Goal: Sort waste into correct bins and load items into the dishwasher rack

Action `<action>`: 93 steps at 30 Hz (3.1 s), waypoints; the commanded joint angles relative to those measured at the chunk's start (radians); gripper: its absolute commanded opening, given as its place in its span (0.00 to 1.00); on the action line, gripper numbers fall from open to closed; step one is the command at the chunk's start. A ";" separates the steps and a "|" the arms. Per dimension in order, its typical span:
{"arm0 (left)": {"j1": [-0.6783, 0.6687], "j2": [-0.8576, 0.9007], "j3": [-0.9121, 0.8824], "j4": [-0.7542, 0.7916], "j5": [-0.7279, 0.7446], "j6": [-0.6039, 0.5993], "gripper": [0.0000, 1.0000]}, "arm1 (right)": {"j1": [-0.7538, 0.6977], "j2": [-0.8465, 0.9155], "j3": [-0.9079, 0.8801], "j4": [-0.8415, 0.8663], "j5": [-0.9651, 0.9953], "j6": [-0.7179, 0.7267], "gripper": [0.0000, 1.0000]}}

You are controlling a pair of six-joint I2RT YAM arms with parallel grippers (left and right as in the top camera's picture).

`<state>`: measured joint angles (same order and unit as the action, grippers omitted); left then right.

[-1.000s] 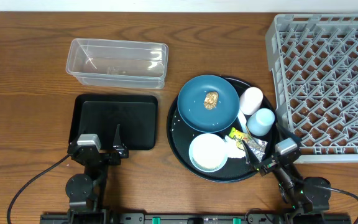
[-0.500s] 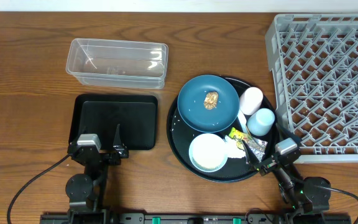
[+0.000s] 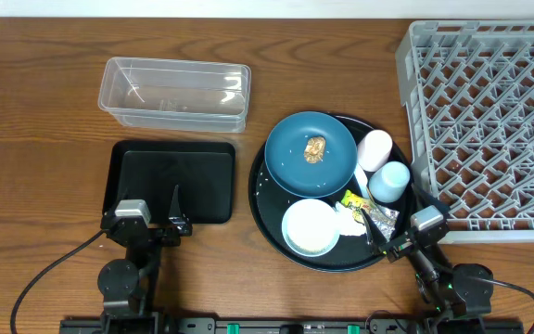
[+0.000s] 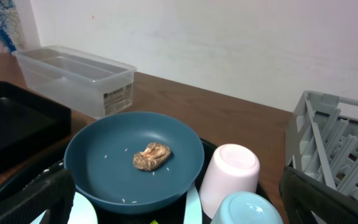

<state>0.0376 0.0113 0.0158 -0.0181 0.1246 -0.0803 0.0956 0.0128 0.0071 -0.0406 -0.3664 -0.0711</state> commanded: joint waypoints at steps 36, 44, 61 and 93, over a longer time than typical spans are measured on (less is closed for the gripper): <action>0.003 0.000 -0.012 -0.041 0.018 0.009 0.98 | 0.002 0.003 -0.002 -0.005 0.000 -0.013 0.99; 0.003 0.000 -0.012 -0.041 0.018 0.009 0.98 | 0.002 0.003 -0.002 0.004 -0.071 0.006 0.99; 0.000 -0.001 -0.011 0.021 0.519 -0.625 0.98 | 0.002 0.003 -0.002 -0.002 -0.071 0.006 0.99; -0.113 0.551 1.012 -0.950 0.560 -0.025 0.98 | 0.002 0.003 -0.002 -0.002 -0.071 0.006 0.99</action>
<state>-0.0357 0.5541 0.9901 -0.9646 0.7834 -0.1699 0.0956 0.0151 0.0071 -0.0383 -0.4305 -0.0700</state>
